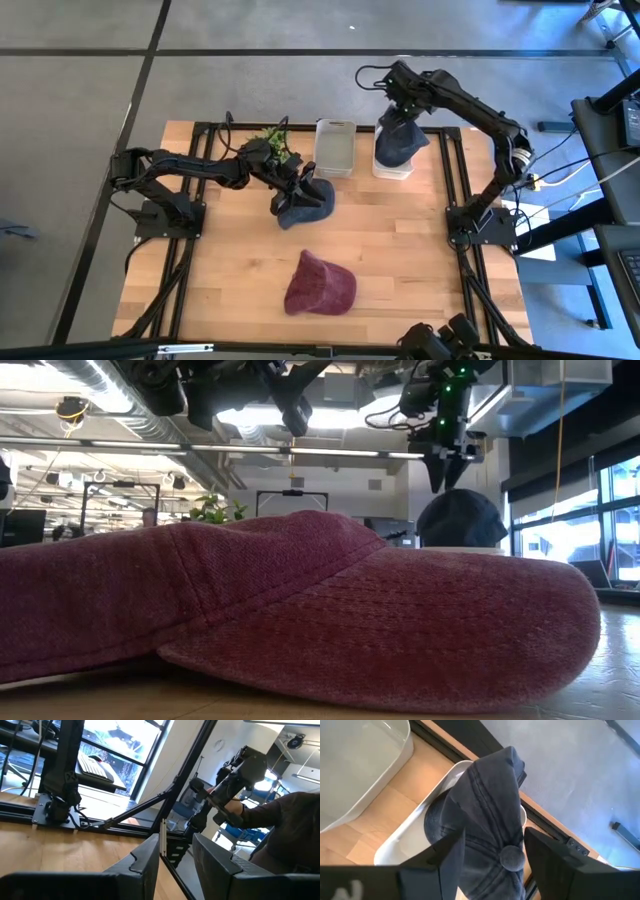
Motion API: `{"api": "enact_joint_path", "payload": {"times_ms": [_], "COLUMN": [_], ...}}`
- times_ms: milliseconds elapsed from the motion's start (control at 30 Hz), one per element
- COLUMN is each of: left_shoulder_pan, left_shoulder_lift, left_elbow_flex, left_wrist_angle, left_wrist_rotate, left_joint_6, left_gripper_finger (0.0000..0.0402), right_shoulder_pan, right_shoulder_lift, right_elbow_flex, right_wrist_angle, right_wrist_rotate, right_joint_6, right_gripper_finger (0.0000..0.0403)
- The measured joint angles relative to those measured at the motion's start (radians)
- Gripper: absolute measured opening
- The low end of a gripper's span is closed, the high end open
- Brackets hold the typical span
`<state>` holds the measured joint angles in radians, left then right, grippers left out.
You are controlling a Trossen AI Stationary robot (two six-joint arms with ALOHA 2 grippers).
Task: Pick & Place hat
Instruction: Put the right blue cap into the white bin, then put the blue cap into the white bin
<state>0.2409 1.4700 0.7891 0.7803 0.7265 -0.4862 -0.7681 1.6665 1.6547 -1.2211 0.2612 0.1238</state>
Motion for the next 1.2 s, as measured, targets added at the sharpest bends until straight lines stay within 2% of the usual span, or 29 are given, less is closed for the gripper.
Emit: {"api": "enact_joint_path", "payload": {"times_ms": [133,367,433,600,733,867,967,1067,1200], "left_shoulder_pan": [0.004,0.003,0.003,-0.012,-0.058,-0.116,-0.157,-0.190,-0.236], "left_shoulder_lift": [0.000,0.000,0.000,0.000,0.000,-0.002,-0.030,-0.094,-0.191], "left_elbow_flex": [0.000,0.000,0.000,0.000,0.000,0.000,0.000,0.000,0.000], "left_wrist_angle": [0.007,0.008,0.008,-0.006,-0.109,-0.280,-0.423,-0.609,-0.828], "left_wrist_rotate": [0.000,0.001,0.010,0.079,0.061,-0.037,-0.151,-0.306,-0.579], "left_joint_6": [0.000,0.000,-0.018,-0.144,-0.214,-0.240,-0.261,-0.291,-0.377], "left_gripper_finger": [0.0114,0.0114,0.0114,0.0114,0.0114,0.0114,0.0114,0.0114,0.0114], "right_shoulder_pan": [0.000,0.035,0.061,0.162,0.249,0.297,0.310,0.310,0.309], "right_shoulder_lift": [-0.020,-0.032,-0.033,-0.032,-0.032,-0.032,-0.032,-0.032,-0.031], "right_elbow_flex": [0.039,0.190,0.220,0.233,0.233,0.233,0.233,0.233,0.233], "right_wrist_angle": [0.003,0.022,0.038,0.124,0.175,0.201,0.208,0.209,0.209], "right_wrist_rotate": [0.031,0.032,-0.007,-0.221,-0.232,-0.230,-0.230,-0.229,-0.228], "right_joint_6": [-0.003,-0.063,-0.108,-0.212,-0.252,-0.266,-0.279,-0.286,-0.285], "right_gripper_finger": [0.0209,0.0210,0.0210,0.0210,0.0210,0.0210,0.0210,0.0210,0.0210]}}
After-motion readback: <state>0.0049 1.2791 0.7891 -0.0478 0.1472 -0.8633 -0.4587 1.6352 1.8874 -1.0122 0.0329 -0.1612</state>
